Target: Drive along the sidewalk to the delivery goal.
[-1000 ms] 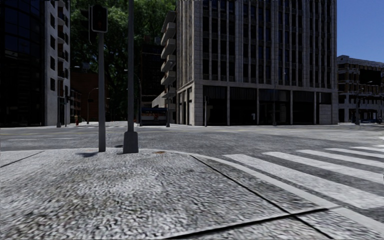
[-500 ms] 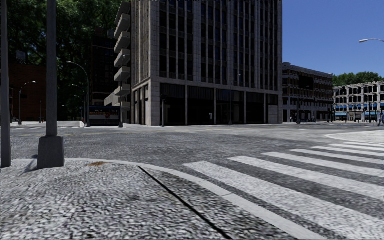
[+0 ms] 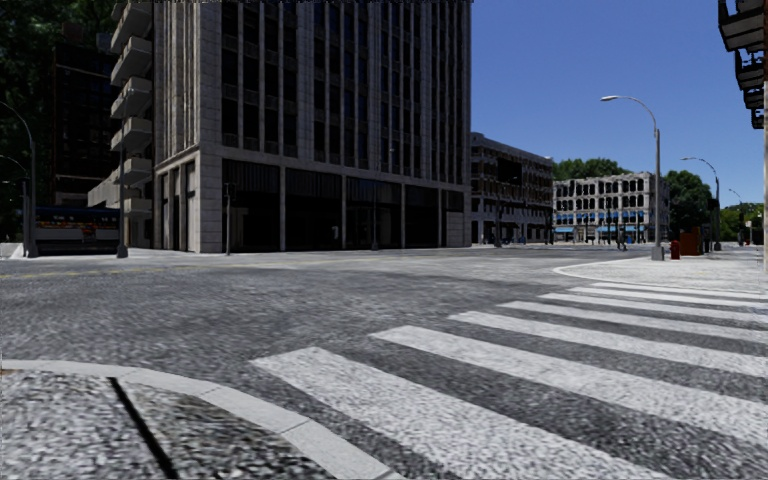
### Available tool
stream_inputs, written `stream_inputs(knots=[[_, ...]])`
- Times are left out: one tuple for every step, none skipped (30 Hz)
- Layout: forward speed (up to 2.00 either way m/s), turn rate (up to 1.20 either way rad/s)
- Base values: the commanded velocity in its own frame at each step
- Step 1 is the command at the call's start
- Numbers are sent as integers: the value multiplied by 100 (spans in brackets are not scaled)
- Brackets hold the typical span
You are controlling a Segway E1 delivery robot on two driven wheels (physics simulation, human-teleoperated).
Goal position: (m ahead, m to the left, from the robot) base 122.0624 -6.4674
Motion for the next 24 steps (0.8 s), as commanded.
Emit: stream_inputs(knots=[[157,-58],[157,-58],[157,-58],[157,-58],[157,-58],[157,-58],[157,-58],[157,-58],[157,-58],[157,-58],[157,-58],[157,-58],[157,-58],[157,-58],[157,-58],[157,-58],[157,-58],[157,-58],[157,-58],[157,-58],[157,-58],[157,-58],[157,-58],[157,-58]])
